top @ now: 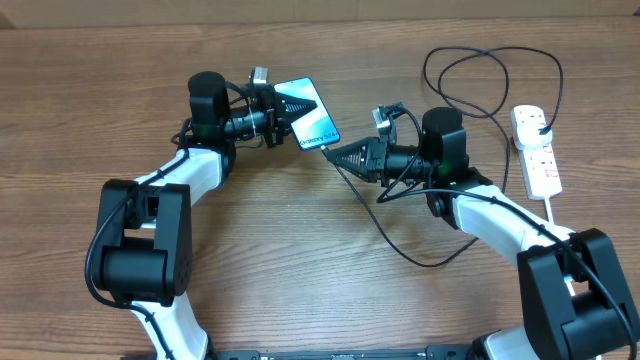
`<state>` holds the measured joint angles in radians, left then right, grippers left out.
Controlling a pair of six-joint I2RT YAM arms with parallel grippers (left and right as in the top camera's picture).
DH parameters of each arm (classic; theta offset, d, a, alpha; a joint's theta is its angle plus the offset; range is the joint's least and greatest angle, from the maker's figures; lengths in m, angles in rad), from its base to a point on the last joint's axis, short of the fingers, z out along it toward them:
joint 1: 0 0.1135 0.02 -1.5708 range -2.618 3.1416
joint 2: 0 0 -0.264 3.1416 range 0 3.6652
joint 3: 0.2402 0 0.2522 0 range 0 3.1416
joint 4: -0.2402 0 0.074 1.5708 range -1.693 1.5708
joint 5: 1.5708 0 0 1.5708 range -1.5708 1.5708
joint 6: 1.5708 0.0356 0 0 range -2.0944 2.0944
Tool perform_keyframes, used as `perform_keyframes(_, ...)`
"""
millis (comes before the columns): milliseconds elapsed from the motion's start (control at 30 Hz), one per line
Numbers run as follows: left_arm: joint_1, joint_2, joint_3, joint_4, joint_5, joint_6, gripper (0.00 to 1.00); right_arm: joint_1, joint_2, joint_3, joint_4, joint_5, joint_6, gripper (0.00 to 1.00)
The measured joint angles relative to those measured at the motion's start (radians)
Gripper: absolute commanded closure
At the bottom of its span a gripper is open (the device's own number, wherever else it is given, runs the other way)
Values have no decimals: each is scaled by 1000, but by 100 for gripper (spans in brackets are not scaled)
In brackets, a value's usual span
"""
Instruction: Plug charger to phone and switch on socket
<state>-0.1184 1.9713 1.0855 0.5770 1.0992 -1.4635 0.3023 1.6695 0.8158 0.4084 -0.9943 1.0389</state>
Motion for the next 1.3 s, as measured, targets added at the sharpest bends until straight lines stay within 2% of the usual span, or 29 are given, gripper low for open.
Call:
perform_keyframes(600,-20,0,0,3,-49,-4,96,34,0,0,2,143,56,96)
perform_keyframes(1133,20,0,0,69,-39,-30,96,34,0,0,4,106,75,96)
perform_keyframes(1300,48,0,0,69,-42,-30,96,34,0,0,72,86,87,96)
